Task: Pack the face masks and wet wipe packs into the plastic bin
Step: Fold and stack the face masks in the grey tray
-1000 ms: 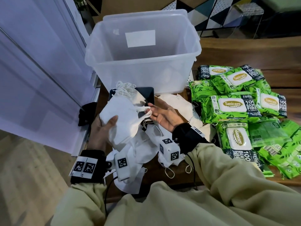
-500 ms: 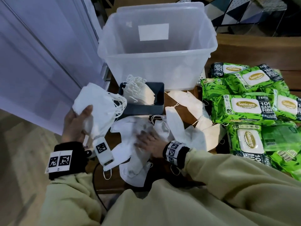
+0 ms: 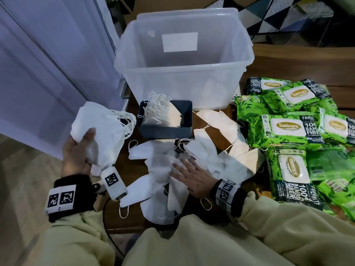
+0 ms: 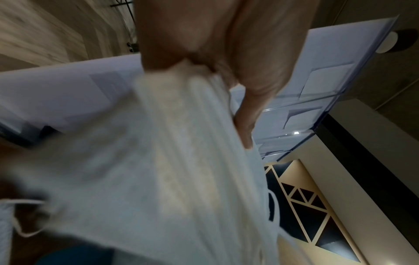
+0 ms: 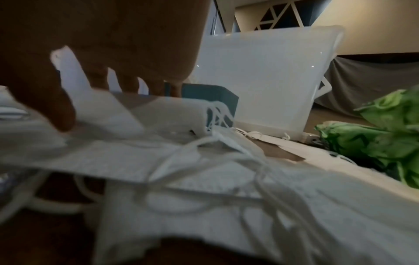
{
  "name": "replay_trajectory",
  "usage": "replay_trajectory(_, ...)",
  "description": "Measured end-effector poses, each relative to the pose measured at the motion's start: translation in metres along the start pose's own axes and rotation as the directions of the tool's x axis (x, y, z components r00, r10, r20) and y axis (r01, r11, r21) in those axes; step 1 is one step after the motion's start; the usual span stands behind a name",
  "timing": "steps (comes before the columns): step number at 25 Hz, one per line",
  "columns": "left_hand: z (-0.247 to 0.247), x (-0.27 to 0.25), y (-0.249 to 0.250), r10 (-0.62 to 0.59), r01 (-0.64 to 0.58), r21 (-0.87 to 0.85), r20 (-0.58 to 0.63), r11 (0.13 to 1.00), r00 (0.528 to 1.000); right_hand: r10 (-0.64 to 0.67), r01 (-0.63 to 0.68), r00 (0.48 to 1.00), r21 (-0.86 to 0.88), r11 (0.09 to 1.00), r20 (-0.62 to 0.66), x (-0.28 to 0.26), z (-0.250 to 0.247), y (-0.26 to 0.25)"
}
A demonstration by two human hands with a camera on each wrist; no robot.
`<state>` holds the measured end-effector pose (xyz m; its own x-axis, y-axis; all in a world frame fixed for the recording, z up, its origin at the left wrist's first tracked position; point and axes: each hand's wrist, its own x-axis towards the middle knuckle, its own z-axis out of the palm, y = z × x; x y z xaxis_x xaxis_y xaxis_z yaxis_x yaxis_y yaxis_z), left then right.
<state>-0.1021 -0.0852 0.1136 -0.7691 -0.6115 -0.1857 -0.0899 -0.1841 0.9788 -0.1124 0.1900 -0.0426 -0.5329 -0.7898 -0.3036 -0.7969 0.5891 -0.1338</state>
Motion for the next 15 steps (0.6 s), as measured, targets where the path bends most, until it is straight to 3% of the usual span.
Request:
replay_trajectory(1,0.004,0.001,-0.001,0.001,-0.001,0.011,-0.001,1.000,1.000,0.026,-0.026,1.000,0.042,0.999,0.013,0.000,0.000,-0.002)
replay_trajectory(3,0.011,0.002,-0.004,-0.001,0.000,0.033,0.026,0.999,1.000,0.096,-0.083,0.990,0.129,0.988,-0.098,-0.007,-0.006,0.007)
replay_trajectory(4,0.013,0.003,-0.005,-0.009,0.007,0.043,0.038,0.999,0.999,0.191,-0.164,0.974,0.200,0.966,-0.123,-0.017,-0.009,0.016)
replay_trajectory(5,0.012,0.003,-0.006,-0.014,0.012,0.047,0.042,0.999,0.999,0.324,-0.293,0.942,0.261,0.920,-0.083,-0.030,-0.013,0.027)
replay_trajectory(7,0.012,0.004,-0.009,-0.019,0.018,0.036,0.045,0.999,0.999,0.525,-0.540,0.840,0.310,0.783,0.136,-0.057,-0.005,0.049)
replay_trajectory(9,0.013,0.005,-0.012,-0.033,0.031,0.036,0.061,0.999,0.998,0.556,-0.624,0.780,0.288,0.727,0.285,-0.071,0.009,0.056)
replay_trajectory(10,0.015,0.004,-0.014,-0.046,0.043,0.040,0.079,0.998,0.996,0.548,-0.613,0.788,0.271,0.742,0.280,-0.072,0.017,0.057)
replay_trajectory(12,0.020,0.002,-0.017,-0.061,0.057,0.043,0.112,0.997,0.992,0.555,-0.568,0.820,0.310,0.762,0.138,-0.073,0.022,0.068)
replay_trajectory(13,0.022,0.002,-0.017,-0.063,0.058,0.041,0.123,0.997,0.990,0.601,-0.580,0.797,0.361,0.731,0.063,-0.074,0.015,0.076)
replay_trajectory(15,0.027,0.000,-0.016,-0.078,0.076,0.021,0.134,0.997,0.988,0.754,-0.655,0.656,0.491,0.575,-0.007,-0.079,-0.004,0.092)
